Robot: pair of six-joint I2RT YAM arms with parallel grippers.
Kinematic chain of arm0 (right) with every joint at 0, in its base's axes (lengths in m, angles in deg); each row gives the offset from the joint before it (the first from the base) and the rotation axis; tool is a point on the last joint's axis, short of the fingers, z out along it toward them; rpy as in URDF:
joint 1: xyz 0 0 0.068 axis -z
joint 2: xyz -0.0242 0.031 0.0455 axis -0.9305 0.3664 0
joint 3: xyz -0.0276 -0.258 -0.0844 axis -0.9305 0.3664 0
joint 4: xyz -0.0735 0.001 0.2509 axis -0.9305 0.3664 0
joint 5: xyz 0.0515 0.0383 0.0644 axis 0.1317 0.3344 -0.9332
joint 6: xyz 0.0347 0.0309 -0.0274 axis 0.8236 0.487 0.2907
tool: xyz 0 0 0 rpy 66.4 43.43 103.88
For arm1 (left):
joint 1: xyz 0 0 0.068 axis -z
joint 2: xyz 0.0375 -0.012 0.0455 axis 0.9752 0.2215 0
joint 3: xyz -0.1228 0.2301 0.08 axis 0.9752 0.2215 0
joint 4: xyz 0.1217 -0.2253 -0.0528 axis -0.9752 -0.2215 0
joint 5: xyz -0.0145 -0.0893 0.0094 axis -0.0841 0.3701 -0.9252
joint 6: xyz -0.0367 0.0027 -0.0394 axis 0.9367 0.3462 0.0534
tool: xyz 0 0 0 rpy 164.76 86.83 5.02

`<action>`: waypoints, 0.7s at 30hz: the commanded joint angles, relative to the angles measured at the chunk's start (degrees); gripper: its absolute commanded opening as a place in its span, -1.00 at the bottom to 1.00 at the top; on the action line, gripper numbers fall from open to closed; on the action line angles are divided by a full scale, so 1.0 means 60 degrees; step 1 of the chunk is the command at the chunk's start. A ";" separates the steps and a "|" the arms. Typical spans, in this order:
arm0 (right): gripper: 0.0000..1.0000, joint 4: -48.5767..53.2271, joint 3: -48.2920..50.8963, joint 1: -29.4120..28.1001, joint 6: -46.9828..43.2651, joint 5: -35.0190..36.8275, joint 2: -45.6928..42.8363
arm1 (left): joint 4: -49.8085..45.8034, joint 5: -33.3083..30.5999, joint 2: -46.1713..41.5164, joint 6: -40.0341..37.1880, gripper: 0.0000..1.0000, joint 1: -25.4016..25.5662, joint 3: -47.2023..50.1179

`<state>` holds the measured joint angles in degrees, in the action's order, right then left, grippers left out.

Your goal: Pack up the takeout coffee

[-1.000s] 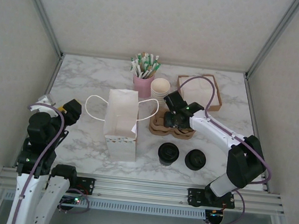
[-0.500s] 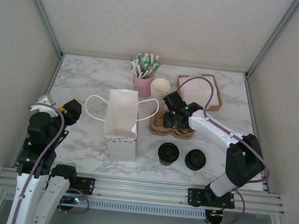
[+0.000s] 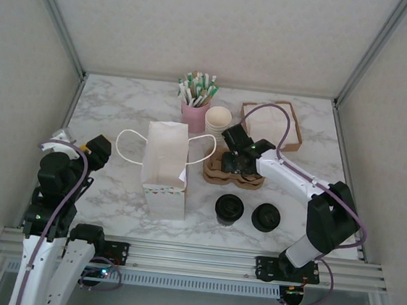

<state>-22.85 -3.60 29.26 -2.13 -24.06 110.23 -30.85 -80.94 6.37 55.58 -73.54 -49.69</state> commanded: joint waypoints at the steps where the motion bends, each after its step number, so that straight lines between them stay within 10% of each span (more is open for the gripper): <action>1: 0.10 -0.0190 -0.0017 0.0066 -0.0029 0.0114 0.0181 | -0.0121 -0.0162 -0.0017 0.0067 0.40 0.0097 0.0011; 21: 0.10 0.0098 -0.0165 0.0066 0.0038 -0.0032 0.0181 | -0.0105 -0.0096 0.0096 0.0053 0.33 0.0085 0.0031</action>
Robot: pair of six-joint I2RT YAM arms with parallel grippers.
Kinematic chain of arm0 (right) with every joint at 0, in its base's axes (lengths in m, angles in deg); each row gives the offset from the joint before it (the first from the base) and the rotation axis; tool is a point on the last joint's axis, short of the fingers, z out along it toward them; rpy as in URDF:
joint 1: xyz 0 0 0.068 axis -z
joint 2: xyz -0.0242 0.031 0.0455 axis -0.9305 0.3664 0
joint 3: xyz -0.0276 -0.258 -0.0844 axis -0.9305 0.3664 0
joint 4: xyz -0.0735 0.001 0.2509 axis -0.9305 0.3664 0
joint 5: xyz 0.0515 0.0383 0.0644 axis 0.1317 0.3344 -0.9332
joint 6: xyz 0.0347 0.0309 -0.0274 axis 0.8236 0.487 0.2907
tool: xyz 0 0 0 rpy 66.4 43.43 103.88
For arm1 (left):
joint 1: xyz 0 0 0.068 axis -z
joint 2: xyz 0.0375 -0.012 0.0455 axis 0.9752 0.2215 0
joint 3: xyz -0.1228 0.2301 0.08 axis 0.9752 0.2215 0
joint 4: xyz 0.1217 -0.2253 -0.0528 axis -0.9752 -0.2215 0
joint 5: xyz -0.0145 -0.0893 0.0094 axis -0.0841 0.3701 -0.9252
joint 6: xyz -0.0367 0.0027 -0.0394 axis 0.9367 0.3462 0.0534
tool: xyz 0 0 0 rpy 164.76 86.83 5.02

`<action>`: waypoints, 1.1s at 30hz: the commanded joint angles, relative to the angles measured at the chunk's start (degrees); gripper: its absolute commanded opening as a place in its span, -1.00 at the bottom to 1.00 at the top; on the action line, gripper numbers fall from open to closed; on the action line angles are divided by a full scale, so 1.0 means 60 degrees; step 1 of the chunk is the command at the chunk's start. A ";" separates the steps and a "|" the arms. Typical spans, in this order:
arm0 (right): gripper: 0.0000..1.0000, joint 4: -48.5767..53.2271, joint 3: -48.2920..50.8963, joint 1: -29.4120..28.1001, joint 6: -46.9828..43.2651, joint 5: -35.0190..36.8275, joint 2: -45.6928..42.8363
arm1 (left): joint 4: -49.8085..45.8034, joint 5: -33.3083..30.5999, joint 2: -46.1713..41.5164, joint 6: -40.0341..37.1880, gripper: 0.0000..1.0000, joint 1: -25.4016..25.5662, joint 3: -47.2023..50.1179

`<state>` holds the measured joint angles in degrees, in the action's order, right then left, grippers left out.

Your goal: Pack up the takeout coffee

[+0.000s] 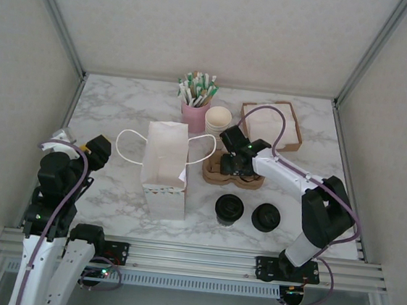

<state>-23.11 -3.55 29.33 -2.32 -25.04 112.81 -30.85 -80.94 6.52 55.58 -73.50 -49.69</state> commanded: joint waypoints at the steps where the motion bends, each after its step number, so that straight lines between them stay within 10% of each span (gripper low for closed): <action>1: 0.11 0.0539 -0.0366 0.0041 0.0077 0.0605 -0.0115 | -0.0106 -0.0090 0.0085 0.0053 0.33 0.0085 0.0023; 14: 0.20 0.0390 -0.0268 0.0026 -0.0217 0.0207 -0.0182 | -0.0088 -0.0062 0.0118 0.0053 0.32 0.0086 0.0031; 33: -0.24 0.0848 -0.0565 -0.0053 -0.0217 0.0385 -0.0113 | -0.0065 -0.0012 0.0094 0.0067 0.30 0.0080 0.0045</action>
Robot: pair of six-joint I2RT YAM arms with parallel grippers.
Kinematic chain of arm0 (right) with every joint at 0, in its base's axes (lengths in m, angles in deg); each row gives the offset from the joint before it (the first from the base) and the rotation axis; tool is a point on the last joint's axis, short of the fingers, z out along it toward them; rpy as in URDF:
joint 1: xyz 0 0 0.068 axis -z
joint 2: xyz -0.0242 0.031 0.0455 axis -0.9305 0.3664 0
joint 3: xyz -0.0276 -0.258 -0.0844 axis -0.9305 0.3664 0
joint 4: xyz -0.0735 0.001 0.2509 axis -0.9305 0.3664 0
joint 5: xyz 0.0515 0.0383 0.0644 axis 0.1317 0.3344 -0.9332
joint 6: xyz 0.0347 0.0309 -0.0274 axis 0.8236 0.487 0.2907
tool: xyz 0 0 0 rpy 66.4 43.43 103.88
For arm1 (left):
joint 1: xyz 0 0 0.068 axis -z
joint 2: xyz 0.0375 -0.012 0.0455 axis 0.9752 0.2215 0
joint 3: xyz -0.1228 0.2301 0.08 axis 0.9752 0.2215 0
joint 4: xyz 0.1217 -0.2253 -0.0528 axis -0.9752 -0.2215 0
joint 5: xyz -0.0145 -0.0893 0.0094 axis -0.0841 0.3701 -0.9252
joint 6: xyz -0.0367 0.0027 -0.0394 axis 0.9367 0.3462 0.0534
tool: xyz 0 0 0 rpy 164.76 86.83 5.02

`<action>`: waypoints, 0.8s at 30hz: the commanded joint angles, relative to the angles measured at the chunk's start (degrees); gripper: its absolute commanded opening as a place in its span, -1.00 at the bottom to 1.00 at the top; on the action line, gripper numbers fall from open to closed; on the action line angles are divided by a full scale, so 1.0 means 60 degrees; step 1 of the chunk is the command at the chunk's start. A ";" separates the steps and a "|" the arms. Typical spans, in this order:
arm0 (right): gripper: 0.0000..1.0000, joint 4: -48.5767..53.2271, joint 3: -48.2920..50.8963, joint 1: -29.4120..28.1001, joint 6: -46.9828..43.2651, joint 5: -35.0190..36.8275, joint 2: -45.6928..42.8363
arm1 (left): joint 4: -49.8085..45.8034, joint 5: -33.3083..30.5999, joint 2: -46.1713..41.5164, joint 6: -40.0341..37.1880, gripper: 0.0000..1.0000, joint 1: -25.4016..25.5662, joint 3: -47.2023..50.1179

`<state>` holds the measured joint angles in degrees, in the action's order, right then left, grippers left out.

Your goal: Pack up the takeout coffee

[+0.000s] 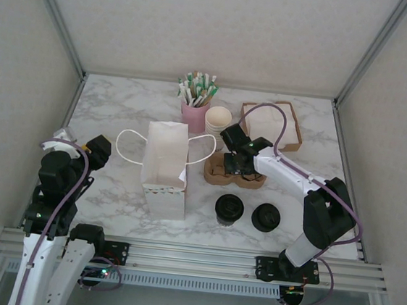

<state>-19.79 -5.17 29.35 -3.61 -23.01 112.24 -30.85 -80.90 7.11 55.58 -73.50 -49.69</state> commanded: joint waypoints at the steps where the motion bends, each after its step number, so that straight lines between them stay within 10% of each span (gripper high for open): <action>1: -0.25 0.0280 -0.0302 -0.0066 -0.0016 0.0031 -0.0090 | -0.0074 -0.0019 -0.0009 0.0067 0.30 0.0077 0.0044; 24: -0.14 0.0106 -0.0085 -0.0066 0.0346 0.0232 -0.0310 | -0.0088 -0.0031 -0.0051 0.0067 0.30 0.0086 0.0046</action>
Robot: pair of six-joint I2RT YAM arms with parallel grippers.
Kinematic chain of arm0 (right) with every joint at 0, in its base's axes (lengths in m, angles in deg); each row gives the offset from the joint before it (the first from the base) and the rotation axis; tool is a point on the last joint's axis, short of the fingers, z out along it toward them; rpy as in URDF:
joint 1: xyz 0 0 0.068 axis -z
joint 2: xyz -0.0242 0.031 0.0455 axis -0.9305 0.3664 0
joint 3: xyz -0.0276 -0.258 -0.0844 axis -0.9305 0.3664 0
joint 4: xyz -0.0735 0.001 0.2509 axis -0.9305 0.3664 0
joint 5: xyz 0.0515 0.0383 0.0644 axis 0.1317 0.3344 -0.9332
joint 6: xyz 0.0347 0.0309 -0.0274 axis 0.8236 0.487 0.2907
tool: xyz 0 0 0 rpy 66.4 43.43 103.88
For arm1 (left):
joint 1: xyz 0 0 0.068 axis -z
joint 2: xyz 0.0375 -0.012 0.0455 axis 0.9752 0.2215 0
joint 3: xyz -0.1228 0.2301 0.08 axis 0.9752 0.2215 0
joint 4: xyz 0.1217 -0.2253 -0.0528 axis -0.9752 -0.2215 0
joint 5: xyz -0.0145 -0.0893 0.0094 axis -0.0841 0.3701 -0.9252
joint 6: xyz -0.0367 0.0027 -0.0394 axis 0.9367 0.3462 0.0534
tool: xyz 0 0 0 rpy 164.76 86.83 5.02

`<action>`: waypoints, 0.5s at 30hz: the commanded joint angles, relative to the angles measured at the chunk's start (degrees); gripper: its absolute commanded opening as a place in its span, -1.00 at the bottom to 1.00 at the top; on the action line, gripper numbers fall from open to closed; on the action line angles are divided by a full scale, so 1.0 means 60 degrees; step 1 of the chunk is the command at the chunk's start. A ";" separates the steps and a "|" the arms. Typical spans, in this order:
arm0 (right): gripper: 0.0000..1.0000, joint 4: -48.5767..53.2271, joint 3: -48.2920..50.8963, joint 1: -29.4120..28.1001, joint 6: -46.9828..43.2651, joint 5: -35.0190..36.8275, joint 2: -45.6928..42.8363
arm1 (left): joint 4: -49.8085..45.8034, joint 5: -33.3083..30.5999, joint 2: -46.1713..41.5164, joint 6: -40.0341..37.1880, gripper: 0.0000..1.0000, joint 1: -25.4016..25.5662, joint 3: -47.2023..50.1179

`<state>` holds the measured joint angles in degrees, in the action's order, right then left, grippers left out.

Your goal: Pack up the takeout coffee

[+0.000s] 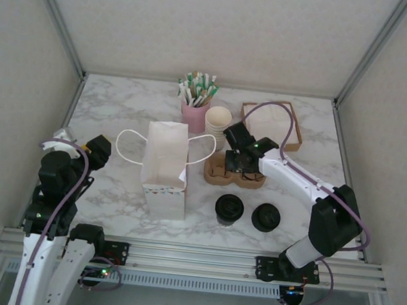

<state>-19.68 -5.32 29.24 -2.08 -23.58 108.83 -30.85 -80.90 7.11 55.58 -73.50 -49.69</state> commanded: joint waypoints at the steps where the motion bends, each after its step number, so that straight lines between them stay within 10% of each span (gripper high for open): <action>1: -0.14 0.0066 -0.0063 -0.0047 0.0100 0.0376 0.0289 | -0.0092 -0.0048 -0.0048 0.0067 0.30 0.0085 0.0038; 15: 0.25 -0.0118 -0.0058 -0.0047 0.0009 0.0413 0.0754 | -0.0084 -0.0033 -0.0038 0.0067 0.30 0.0078 0.0044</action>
<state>-19.81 -5.32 29.24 -2.10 -22.11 111.60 -30.85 -80.90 7.11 55.58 -73.50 -49.69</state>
